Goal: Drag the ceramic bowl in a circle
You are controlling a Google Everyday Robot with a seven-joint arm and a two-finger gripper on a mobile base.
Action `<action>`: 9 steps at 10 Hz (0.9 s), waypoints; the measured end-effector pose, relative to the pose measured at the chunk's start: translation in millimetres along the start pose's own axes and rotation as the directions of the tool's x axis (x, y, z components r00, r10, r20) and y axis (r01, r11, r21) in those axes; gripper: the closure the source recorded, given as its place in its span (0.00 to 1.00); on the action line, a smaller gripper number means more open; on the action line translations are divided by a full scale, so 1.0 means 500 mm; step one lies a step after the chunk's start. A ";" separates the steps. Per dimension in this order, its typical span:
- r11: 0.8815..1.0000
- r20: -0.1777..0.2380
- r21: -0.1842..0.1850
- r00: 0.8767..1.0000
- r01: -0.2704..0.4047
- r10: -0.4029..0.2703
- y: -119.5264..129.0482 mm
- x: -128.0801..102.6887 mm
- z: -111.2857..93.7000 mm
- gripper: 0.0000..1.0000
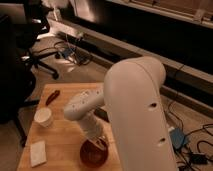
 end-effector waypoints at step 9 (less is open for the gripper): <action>0.987 0.287 -0.036 0.948 0.156 -0.139 0.159 -0.322 -0.178 1.00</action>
